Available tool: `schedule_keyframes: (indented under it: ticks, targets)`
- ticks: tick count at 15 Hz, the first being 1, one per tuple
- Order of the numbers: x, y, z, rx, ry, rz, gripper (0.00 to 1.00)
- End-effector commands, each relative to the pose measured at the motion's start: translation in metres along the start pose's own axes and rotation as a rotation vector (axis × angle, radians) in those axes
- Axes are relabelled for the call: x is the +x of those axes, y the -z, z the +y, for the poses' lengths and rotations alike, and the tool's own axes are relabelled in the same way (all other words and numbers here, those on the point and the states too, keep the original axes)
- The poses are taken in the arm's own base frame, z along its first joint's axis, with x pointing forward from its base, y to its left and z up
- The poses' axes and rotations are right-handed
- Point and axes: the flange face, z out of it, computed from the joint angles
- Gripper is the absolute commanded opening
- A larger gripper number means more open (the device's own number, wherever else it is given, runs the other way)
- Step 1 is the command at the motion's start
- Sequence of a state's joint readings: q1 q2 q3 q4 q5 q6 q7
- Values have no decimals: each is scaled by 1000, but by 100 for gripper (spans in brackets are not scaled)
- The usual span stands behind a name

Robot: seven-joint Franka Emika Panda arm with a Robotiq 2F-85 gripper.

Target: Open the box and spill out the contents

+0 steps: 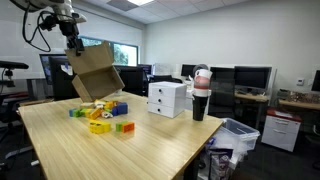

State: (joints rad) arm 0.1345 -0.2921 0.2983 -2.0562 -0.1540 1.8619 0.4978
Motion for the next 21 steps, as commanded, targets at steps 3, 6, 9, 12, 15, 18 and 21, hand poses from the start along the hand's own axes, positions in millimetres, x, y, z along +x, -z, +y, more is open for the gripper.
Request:
schedule_keyframes:
  ticks: [3,6,9,12,15,18,21]
  targets:
    - [-8,4,6,-146,-18,-42,4]
    - [-13,-3,-2,-228,6,-95,3]
    - [-16,-10,-13,-288,34,-124,4]
    - [-16,-15,-24,-305,67,-142,4]
    - [-16,-15,-38,-278,97,-152,4]
    - [-14,-11,-46,-250,111,-149,4]
    - [-13,-11,-55,-235,128,-152,4]
